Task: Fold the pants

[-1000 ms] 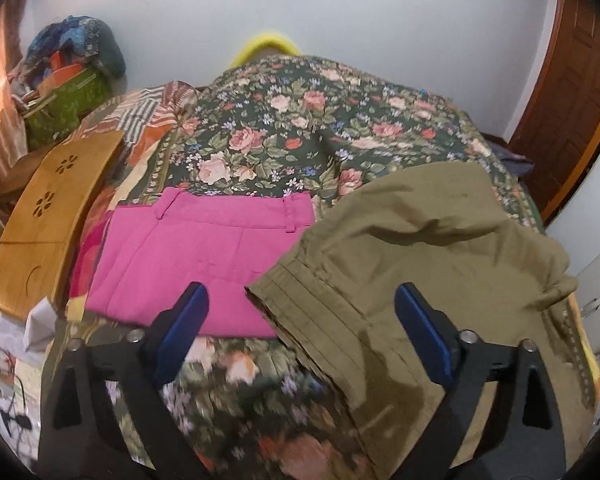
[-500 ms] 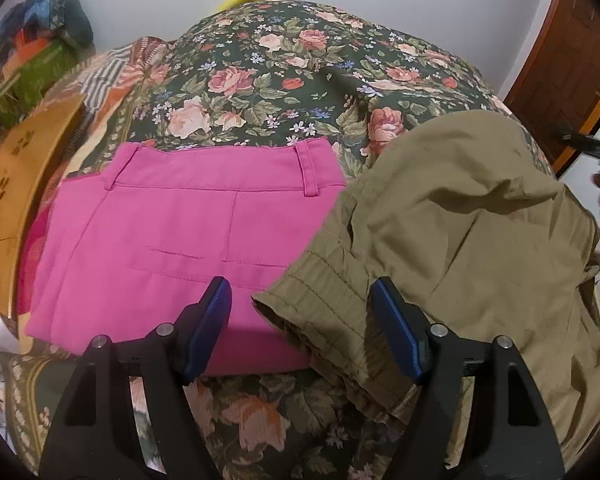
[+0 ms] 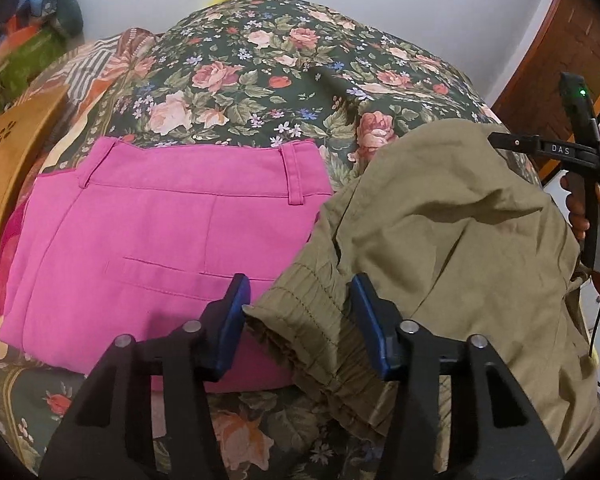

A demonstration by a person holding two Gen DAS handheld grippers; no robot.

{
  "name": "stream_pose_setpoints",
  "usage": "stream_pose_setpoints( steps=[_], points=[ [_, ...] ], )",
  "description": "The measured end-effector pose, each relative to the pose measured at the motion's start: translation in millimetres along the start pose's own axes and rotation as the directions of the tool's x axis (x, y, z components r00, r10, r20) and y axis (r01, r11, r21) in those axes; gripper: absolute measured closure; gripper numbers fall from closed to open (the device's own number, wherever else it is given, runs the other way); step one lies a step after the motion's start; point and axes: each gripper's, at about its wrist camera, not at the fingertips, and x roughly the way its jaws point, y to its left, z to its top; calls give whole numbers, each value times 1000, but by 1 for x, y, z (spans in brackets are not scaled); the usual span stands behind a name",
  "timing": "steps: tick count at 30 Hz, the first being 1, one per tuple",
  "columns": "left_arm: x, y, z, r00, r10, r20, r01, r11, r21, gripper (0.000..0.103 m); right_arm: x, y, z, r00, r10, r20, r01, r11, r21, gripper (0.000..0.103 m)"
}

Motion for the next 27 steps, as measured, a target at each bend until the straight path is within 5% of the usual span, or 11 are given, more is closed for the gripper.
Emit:
stream_pose_setpoints(
  steps=[4,10,21,27],
  points=[
    [-8,0,0,1000,-9,11,10,1000,-3,73,-6,2,2,1000,8,26,-8,1000,17,92],
    [-26,-14,-4,999,18,39,-21,997,74,91,-34,5,2,992,21,120,-26,999,39,92],
    [-96,-22,19,987,-17,157,9,999,52,93,-112,19,15,962,43,269,-60,997,53,93],
    [-136,-24,37,977,7,211,-20,998,60,93,-154,33,27,927,65,370,-89,995,48,93]
  ],
)
